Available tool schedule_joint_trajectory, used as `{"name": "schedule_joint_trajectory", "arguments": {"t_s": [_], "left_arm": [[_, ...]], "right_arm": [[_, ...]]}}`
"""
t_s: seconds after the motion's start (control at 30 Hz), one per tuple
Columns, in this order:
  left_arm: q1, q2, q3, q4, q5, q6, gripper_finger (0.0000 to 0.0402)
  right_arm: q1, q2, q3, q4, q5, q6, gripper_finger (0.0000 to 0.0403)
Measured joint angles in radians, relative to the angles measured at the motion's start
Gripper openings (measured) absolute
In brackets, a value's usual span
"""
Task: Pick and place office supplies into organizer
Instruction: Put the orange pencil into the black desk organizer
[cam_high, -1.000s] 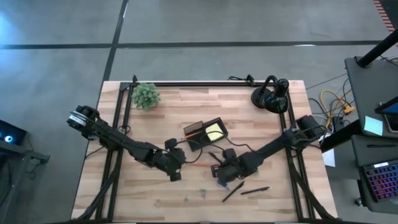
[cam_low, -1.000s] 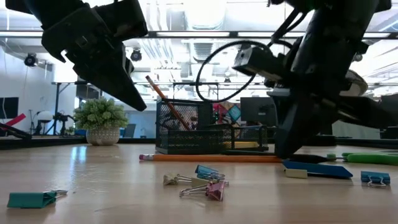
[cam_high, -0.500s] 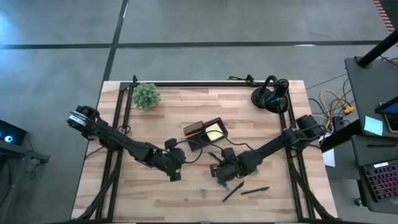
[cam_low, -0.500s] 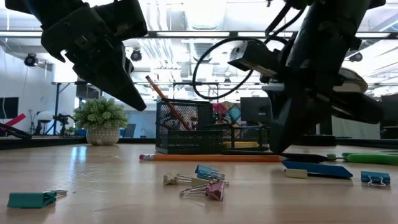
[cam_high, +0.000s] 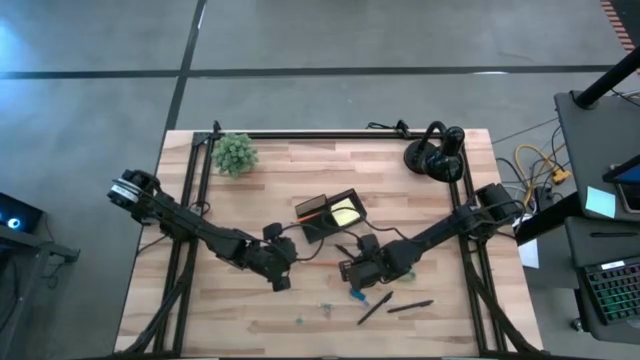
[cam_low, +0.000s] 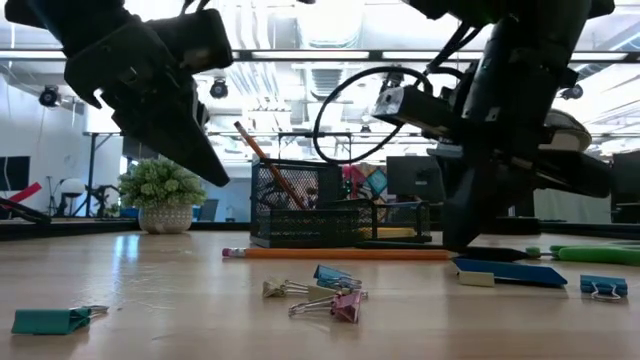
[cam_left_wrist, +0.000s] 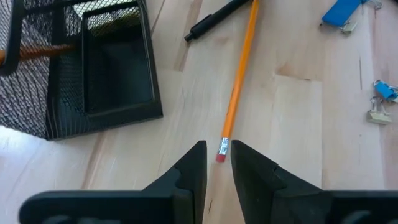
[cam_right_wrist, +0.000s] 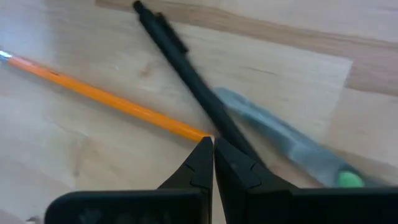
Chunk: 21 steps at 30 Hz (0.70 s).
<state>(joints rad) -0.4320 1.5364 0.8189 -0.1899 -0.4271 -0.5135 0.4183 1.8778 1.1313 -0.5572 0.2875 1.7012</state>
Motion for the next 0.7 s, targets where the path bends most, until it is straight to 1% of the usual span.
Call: {"name": "schedule_joint_trajectory", "arguments": {"t_s": [0.2,0.53,0.6,0.7], "left_arm": [[-0.001,0.0,-0.016,0.003,0.003,-0.023,0.006],[-0.002,0.0,-0.021,0.001,0.003,-0.03,0.006],[-0.002,0.0,-0.021,0.001,0.003,-0.01,0.006],[-0.001,0.0,-0.023,0.009,0.003,0.064,0.006]], "right_arm": [[0.0,0.0,-0.006,0.0,-0.023,0.0,0.0009],[0.0,0.013,-0.007,0.026,-0.024,0.0,0.0009],[0.0,0.013,-0.007,0.026,-0.024,0.0,0.0009],[0.0,0.014,-0.007,0.026,-0.023,0.0,0.0009]]}}
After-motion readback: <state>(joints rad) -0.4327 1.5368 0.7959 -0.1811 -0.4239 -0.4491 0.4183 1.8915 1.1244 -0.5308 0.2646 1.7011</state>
